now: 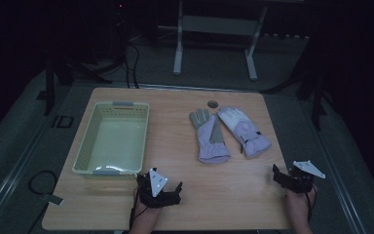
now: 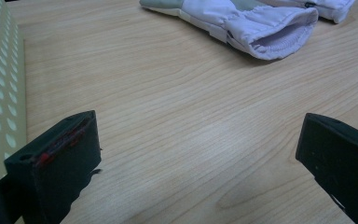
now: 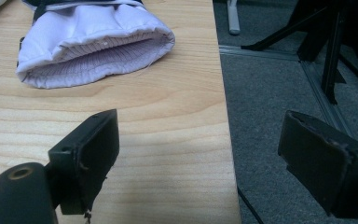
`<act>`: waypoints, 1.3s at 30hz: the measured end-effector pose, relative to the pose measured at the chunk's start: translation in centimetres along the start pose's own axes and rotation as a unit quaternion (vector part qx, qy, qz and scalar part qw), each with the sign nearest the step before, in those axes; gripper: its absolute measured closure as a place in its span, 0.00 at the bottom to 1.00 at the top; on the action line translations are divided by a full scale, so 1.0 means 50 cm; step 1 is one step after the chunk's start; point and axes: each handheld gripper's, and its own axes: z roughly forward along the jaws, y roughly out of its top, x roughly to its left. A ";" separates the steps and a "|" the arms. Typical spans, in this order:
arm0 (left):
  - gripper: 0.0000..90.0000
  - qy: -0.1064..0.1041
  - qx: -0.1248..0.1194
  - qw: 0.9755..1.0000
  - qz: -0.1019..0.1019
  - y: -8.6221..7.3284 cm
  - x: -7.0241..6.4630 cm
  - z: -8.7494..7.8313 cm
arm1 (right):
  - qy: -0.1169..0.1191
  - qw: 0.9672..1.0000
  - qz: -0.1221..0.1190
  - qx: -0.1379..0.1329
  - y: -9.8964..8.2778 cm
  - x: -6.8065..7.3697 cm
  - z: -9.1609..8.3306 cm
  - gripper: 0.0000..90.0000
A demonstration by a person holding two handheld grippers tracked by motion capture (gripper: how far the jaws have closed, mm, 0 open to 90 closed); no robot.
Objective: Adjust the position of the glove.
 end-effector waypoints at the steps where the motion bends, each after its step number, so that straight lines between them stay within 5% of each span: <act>1: 0.00 0.000 0.000 1.000 0.000 0.000 0.000 0.000 | 0.000 1.000 0.000 0.001 0.000 0.000 0.000 0.14; 11: 0.00 -0.006 0.000 1.000 0.000 0.001 0.001 0.001 | 0.008 1.000 0.006 0.001 0.018 -0.009 -0.020 0.13; 15: 0.00 -0.007 -0.003 1.000 0.000 0.000 0.001 0.001 | 0.014 1.000 0.008 -0.021 0.065 -0.016 -0.049 0.15; 19: 0.00 -0.008 -0.002 1.000 0.001 0.000 0.001 0.001 | 0.064 0.997 0.027 -0.024 0.106 -0.026 -0.065 0.15; 34: 0.00 -0.010 -0.002 1.000 0.001 0.001 0.000 0.001 | 0.076 0.995 -0.008 -0.058 0.211 0.004 -0.088 0.14; 39: 0.00 -0.008 -0.004 1.000 0.002 0.000 -0.001 0.001 | 0.091 0.994 -0.025 -0.049 0.240 0.039 -0.085 0.14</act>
